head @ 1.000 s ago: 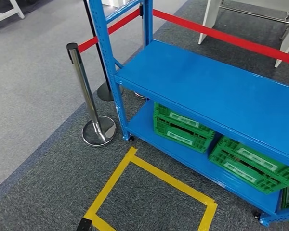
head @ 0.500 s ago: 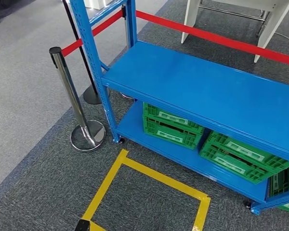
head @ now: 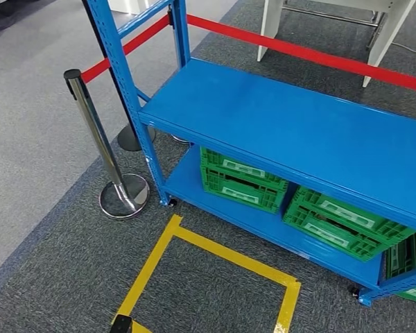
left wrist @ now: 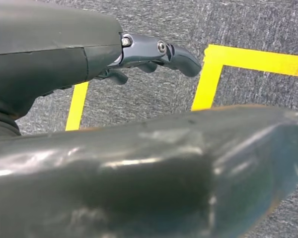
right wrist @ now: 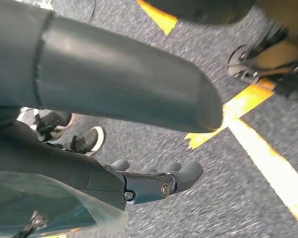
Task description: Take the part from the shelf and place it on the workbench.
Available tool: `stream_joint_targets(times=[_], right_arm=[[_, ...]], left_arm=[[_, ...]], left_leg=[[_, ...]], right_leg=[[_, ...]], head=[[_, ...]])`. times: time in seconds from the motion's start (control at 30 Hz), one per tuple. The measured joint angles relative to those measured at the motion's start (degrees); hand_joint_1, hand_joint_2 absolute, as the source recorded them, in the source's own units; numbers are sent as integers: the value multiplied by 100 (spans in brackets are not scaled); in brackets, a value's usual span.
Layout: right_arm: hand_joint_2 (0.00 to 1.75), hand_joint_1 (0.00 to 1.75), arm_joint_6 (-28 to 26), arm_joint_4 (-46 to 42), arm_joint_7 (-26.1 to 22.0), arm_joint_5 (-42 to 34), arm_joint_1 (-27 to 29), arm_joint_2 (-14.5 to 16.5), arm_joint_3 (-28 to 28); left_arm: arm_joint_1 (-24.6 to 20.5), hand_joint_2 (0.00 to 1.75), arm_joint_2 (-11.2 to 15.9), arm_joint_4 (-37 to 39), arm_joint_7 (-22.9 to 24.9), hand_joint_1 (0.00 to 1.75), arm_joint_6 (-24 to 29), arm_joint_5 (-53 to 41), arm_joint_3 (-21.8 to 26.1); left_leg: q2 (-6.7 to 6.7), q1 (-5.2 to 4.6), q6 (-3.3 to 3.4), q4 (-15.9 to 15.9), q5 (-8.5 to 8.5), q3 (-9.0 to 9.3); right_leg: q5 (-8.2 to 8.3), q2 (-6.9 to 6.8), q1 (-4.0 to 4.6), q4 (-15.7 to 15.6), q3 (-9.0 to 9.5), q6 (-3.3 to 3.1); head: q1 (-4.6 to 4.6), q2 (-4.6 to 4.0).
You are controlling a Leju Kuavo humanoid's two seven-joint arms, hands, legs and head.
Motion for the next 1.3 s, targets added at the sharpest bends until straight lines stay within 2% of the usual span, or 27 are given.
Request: stream_joint_targets(times=[0.07, 0.13, 0.17, 0.2, 0.23, 0.27, 0.33, 0.4, 0.47, 0.53, 0.6, 0.63, 0.67, 0.7, 0.73, 0.77, 0.83, 0.87, 0.9, 0.97, 1.0, 1.03, 1.1, 1.17, 1.2, 1.23, 1.3], right_arm=[[0, 0, -16, 0, 0, -19, -3, -3, -1], [0, 0, -31, 0, 2, -47, -4, -4, -4], [0, 0, -34, 0, 7, -53, -2, -4, -5], [0, 0, -34, 0, 12, -55, 1, -4, -6], [0, 0, -35, 0, 17, -55, 2, -4, -6], [0, 0, -36, 0, 21, -55, -2, -4, -6], [0, 0, -36, 0, 23, -55, -18, -3, -6], [0, 0, -36, 0, 25, -55, -28, -2, -6], [0, 0, -34, 0, 26, -55, -11, -3, -6], [0, 0, -34, 0, 27, -56, 4, -4, -7], [0, 0, -36, 0, 28, -57, -12, -4, -8], [0, 0, -35, 0, 27, -57, -19, -4, -7], [0, 0, -34, 0, 27, -57, -16, -4, -7], [0, 0, -34, 0, 29, -57, -6, -4, -7], [0, 0, -34, 0, 31, -57, 5, -5, -7], [0, 0, -34, 0, 33, -57, 11, -7, -8], [0, 0, -36, 0, 33, -57, -3, -11, -8], [0, 0, -36, 0, 32, -57, -17, -13, -8], [0, 0, -37, 0, 30, -57, -25, -13, -8], [0, 0, -38, 0, 27, -58, -10, -13, -8], [0, 0, -38, 0, 29, -59, 3, -13, -9], [0, 0, -38, 0, 31, -59, 8, -13, -9], [0, 0, -36, 0, 33, -61, -11, -13, -11], [0, 0, -26, 0, 34, -63, -23, -13, -11], [0, 0, -21, 0, 34, -66, -16, -13, -11], [0, 0, -18, 0, 36, -67, -7, -13, -12], [0, 0, -18, 0, 37, -69, -2, -13, -13]], left_arm=[[-1, 0, 2, 0, 0, 0, 1, 0, 1], [2, 0, 3, 0, 3, 0, 2, 0, 1], [6, 0, 3, 0, 5, 0, 2, 0, 1], [11, 0, 3, 0, 7, 0, 2, 0, 0], [13, 0, 3, 0, 8, 0, 2, 0, 0], [14, 0, 3, 0, 9, 0, 2, 0, 0], [21, 0, 5, 1, 9, 0, 3, 0, 1], [19, 0, 9, 2, 10, 0, 4, 0, 1], [10, 0, 7, 2, 11, 0, 5, 3, 1], [7, 0, 1, 2, 10, 0, 5, 3, 2], [13, 0, -4, 2, 10, 0, 5, 1, 2], [17, 0, -5, 2, 11, 0, 4, 0, 2], [20, 0, -5, 2, 11, 0, 4, 0, 2], [20, 0, -5, 2, 11, 0, 4, 0, 2], [17, 0, -5, 2, 11, 0, 4, 0, 2], [13, 0, -7, 2, 11, 0, 4, 0, 2], [10, 0, -10, 2, 11, 0, 3, 0, 2], [9, 0, -10, 2, 11, 0, 2, 0, 2], [6, 0, -9, 2, 11, 0, 2, 0, 2], [-2, 0, -8, 1, 11, 0, 3, 0, 2], [-7, 0, -8, 1, 11, 0, 3, 0, 2], [-10, 0, -8, 0, 11, 0, 3, 0, 2], [-5, 0, -6, 0, 13, 0, 3, 0, 2], [10, 0, -2, 0, 18, 0, 2, 1, 2], [14, 0, 0, 0, 20, 0, 2, 2, 2], [15, 0, 1, 0, 20, 0, 2, 2, 2], [13, 0, 2, 0, 20, 0, 2, 2, 2]], left_leg=[[-10, 17, -59, 469, -303, -191], [-12, 25, -95, 1233, -664, -513], [-13, 27, -100, 1490, -736, -623], [-18, 28, -94, 1549, -694, -644], [-33, 28, -77, 1384, -546, -562], [-84, 29, -50, 1041, -329, -398], [-322, 36, 15, 306, -14, -57], [-460, 37, 50, -24, 18, 81], [-370, 42, 77, -102, 9, 98], [-246, 61, 133, -172, 44, 116], [-94, 60, 174, -202, 55, 121], [-17, 52, 182, -201, 51, 118], [62, 44, 189, -200, 47, 119], [136, 38, 192, -199, 43, 120], [201, 35, 193, -197, 39, 125], [266, 34, 188, -194, 32, 134], [378, 12, 152, -176, 6, 152], [428, -5, 125, -164, -7, 159], [477, -22, 98, -154, -15, 165], [559, -29, 46, -149, -28, 184], [520, -18, 11, -122, -66, 189], [416, -2, -27, -9, -168, 157], [142, 33, -86, 552, -529, -58], [34, 46, -106, 1280, -853, -362], [24, 48, -107, 1453, -872, -433], [17, 51, -102, 1418, -780, -415], [-107, 68, -72, 757, -356, -117]], right_leg=[[16, 4, -12, -9, 0, -57], [15, 31, -9, -8, -4, -80], [15, 57, -8, -7, -4, -81], [15, 95, -8, -6, -3, -81], [15, 143, -8, -6, 1, -80], [17, 201, -8, -6, 7, -77], [25, 327, -7, 1, -2, -54], [52, 448, -17, 8, -57, 7], [75, 528, -33, -4, -114, 82], [-51, 377, -21, 176, -240, 130], [-375, 145, -5, 781, -552, 161], [-537, 95, -7, 1159, -737, 176], [-624, 70, -10, 1446, -874, 190], [-614, 52, -13, 1567, -929, 202], [-495, 28, -16, 1449, -862, 207], [-302, -28, -16, 1122, -686, 205], [-12, -267, 3, 323, -253, 170], [52, -346, 16, 70, -116, 137], [57, -380, 30, -35, -61, 102], [76, -266, 32, -46, -82, 34], [87, -215, 22, -53, -83, 6], [101, -159, 9, -61, -84, -27], [128, -38, -10, -68, -82, -78], [142, 106, -11, -63, -98, -104], [145, 184, -11, -58, -101, -107], [146, 261, -11, -51, -101, -107], [147, 429, -13, -35, -96, -97]], head=[[-14, 0], [-21, 0], [-21, 0], [-21, 0], [-21, 0], [-22, 0], [-17, 0], [-29, 0], [-46, 0], [-22, 0], [10, 0], [20, 0], [19, 0], [18, 0], [20, 0], [20, 0], [22, 0], [16, 0], [10, 0], [2, 0], [-3, 0], [-13, 0], [-37, 0], [-42, 0], [-43, 0], [-41, 0], [-42, 0]])
